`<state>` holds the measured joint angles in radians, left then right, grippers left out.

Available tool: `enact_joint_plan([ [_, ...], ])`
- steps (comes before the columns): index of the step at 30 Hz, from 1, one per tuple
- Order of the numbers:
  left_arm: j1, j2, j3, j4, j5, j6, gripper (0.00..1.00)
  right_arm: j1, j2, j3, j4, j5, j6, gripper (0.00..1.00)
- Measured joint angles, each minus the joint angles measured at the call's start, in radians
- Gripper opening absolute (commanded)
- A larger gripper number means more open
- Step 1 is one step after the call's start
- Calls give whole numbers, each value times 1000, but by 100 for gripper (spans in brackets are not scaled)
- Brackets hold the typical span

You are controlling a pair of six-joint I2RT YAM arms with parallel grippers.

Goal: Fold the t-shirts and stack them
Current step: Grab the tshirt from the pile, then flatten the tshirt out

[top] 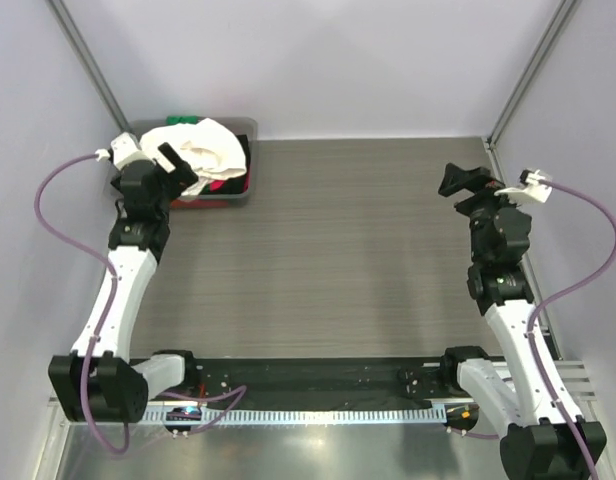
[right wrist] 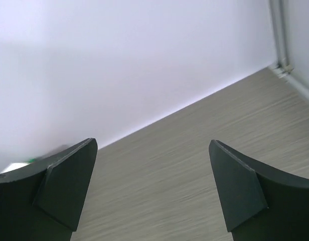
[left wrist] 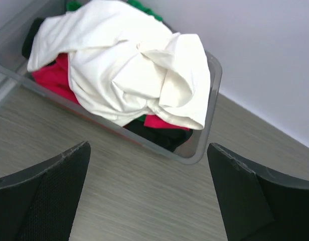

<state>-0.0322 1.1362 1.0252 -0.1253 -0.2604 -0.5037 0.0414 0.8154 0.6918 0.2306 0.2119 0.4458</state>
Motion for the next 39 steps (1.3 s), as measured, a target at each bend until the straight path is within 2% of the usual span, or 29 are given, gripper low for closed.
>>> enact_joint_plan([
  [4, 8, 164, 216, -221, 24, -52, 100, 1, 41, 117, -178, -63, 149, 100],
  [8, 9, 368, 470, -370, 53, -69, 100, 1, 141, 146, -334, -191, 224, 94],
  [13, 16, 588, 726, -466, 81, -113, 97, 12, 205, 152, -495, -347, 230, 94],
  [20, 21, 861, 923, -525, 119, -190, 83, 21, 159, 180, -592, -429, 180, 94],
  [23, 21, 961, 988, -544, 128, -216, 58, 21, 141, 187, -610, -447, 155, 94],
  [24, 21, 991, 1018, -550, 131, -226, 39, 21, 138, 187, -618, -452, 148, 94],
  [25, 21, 1023, 1053, -555, 132, -234, 30, 21, 138, 187, -625, -455, 143, 93],
  [26, 21, 1043, 1082, -562, 133, -240, 10, 21, 138, 187, -629, -459, 139, 94],
  [27, 21, 1061, 1115, -573, 136, -248, 2, 21, 138, 187, -633, -462, 135, 93],
  [34, -16, 1083, 1333, -629, 125, -220, 0, 23, 134, 187, -662, -477, 131, 93],
  [39, -153, 982, 1395, -663, 92, -173, 0, 24, 124, 263, -727, -467, 132, 93],
])
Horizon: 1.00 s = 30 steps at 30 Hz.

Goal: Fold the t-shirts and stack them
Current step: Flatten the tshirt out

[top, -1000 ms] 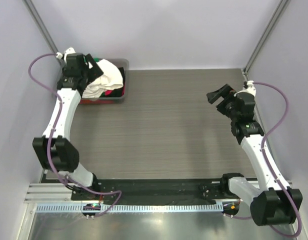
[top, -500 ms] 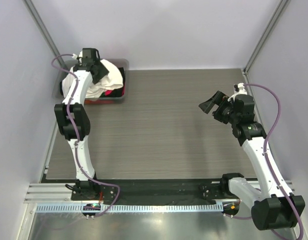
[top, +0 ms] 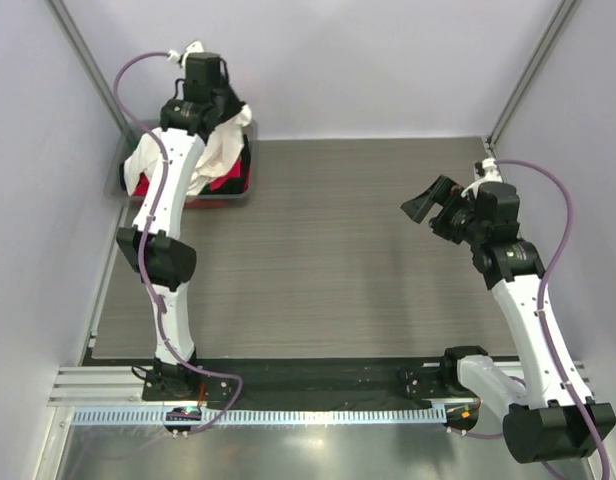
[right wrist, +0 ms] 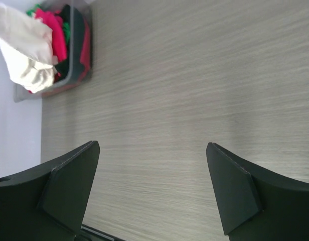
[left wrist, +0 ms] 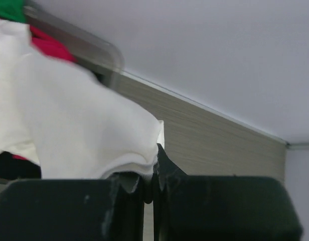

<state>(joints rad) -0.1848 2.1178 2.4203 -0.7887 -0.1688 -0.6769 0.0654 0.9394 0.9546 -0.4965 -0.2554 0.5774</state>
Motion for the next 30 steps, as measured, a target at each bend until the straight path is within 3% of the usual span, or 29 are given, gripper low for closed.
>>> enact_joint_plan([
  [10, -513, -254, 80, 85, 13, 56, 0, 0, -40, 335, -195, 239, 14, 93],
  [11, -556, -258, 71, 95, 16, 55, 13, 0, -53, 348, -217, 270, 20, 93],
  [14, -657, -233, 31, 105, 25, 48, 71, 0, -87, 359, -292, 354, 35, 94],
  [16, -705, -180, -5, 95, 43, 21, 89, 0, -105, 360, -350, 410, 46, 94],
  [20, -747, -63, -85, 21, 72, -23, 97, 0, -129, 360, -435, 468, 49, 96],
  [24, -756, -53, -256, -72, 33, -27, 100, 0, -134, 340, -458, 433, 48, 96],
  [30, -669, -317, -621, -116, -55, -27, 100, 7, -33, 111, -357, 182, 66, 87],
])
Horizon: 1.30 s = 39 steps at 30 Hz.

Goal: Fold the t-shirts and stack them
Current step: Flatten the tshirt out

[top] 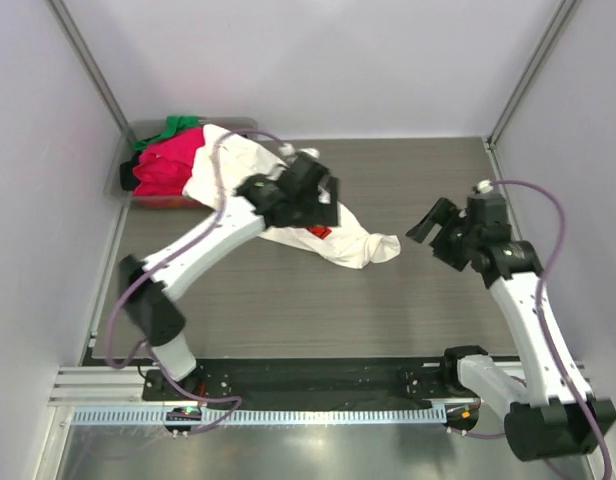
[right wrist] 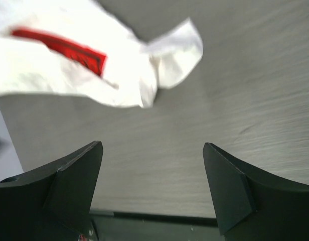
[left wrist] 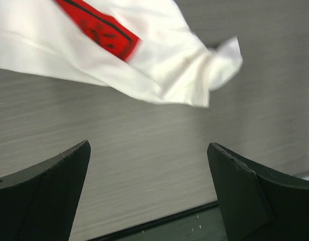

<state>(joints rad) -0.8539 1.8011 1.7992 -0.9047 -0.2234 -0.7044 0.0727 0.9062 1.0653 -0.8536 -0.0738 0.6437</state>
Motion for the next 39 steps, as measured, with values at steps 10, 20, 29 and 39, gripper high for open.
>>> enact_joint_plan([
  [10, 388, -441, -414, 64, -16, 34, 100, 195, 338, -185, 275, -167, 67, 79],
  [20, 451, -454, -553, 66, -22, 85, 100, 319, 689, -57, 381, -88, 57, 47],
  [29, 636, -384, -405, 107, -10, 116, 96, 323, 741, -1, 364, 5, 0, 1],
  [39, 751, 19, -86, 190, 82, 121, 79, 323, 553, -18, 329, 37, -14, 1],
])
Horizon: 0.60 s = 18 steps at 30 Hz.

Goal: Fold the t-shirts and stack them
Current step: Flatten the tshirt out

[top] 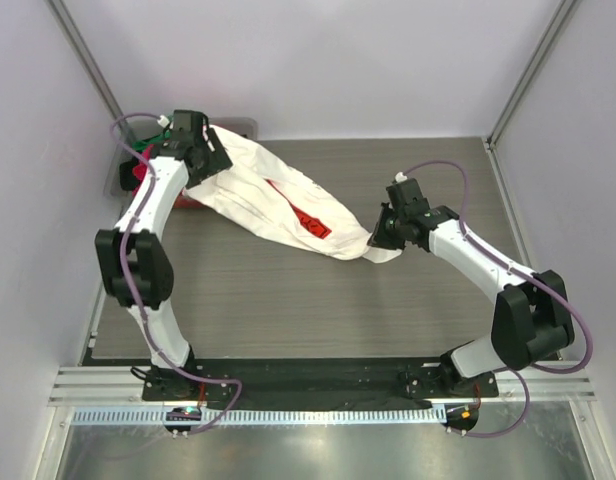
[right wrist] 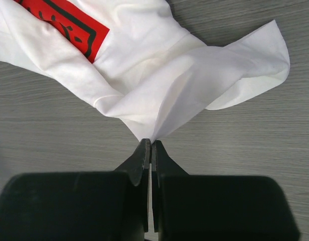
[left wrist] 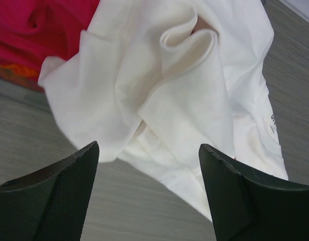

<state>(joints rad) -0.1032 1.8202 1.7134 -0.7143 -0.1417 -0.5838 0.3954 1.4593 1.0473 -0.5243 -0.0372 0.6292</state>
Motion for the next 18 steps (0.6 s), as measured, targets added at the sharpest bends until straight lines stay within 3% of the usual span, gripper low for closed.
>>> enact_joint_plan([
  [8, 4, 249, 167, 30, 58, -6, 77, 0, -11, -11, -12, -11, -13, 1],
  [13, 5, 281, 161, 36, 71, -11, 63, 0, -11, -6, -26, -14, -29, 1],
  [17, 6, 280, 133, 79, 93, -13, 35, 0, -7, 7, -31, -13, -37, 1],
  [18, 6, 280, 128, 84, 98, -11, 21, 0, -3, 10, -30, -14, -38, 1],
])
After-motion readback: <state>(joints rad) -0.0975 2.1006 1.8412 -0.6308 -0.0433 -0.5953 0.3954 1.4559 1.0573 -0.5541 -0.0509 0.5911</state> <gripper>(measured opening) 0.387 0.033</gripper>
